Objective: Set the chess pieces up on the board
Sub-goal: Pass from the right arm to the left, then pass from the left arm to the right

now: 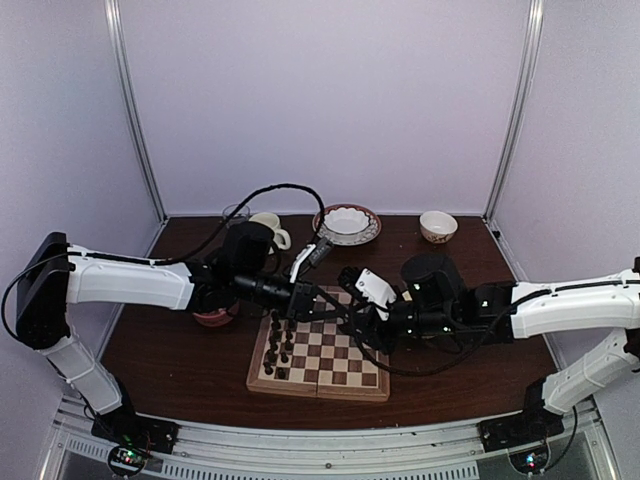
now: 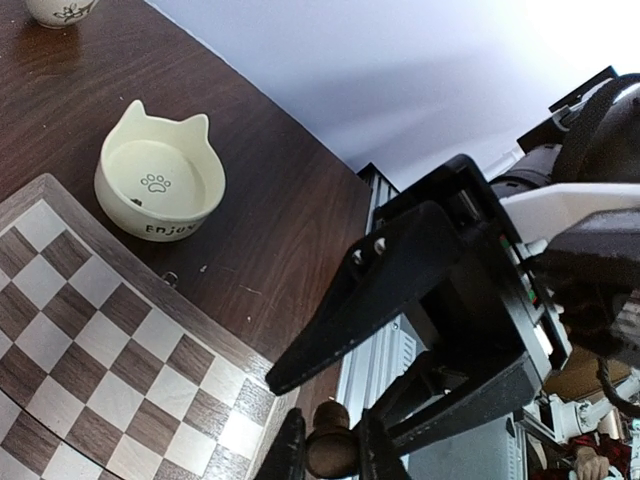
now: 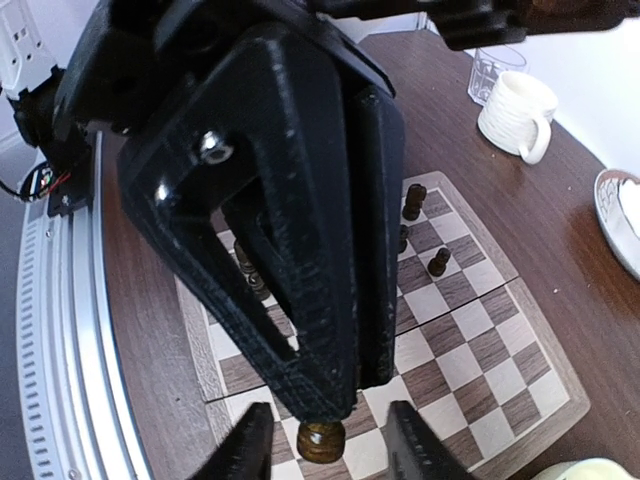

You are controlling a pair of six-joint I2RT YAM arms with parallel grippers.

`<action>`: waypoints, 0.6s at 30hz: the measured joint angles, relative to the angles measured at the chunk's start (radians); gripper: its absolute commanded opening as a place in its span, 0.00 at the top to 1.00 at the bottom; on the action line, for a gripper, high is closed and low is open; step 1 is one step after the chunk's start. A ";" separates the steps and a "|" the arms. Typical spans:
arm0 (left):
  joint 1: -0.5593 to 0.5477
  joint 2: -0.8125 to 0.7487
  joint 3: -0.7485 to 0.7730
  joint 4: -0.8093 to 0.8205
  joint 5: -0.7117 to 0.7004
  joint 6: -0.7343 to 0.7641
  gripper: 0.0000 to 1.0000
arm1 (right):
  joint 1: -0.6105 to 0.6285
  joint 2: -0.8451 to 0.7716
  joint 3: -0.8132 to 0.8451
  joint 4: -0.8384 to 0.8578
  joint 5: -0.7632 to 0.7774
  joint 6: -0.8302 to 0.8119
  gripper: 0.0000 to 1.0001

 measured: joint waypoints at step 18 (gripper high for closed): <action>0.018 -0.077 -0.108 0.354 0.017 -0.326 0.91 | 0.045 -0.246 -0.222 0.282 -0.005 -0.060 0.45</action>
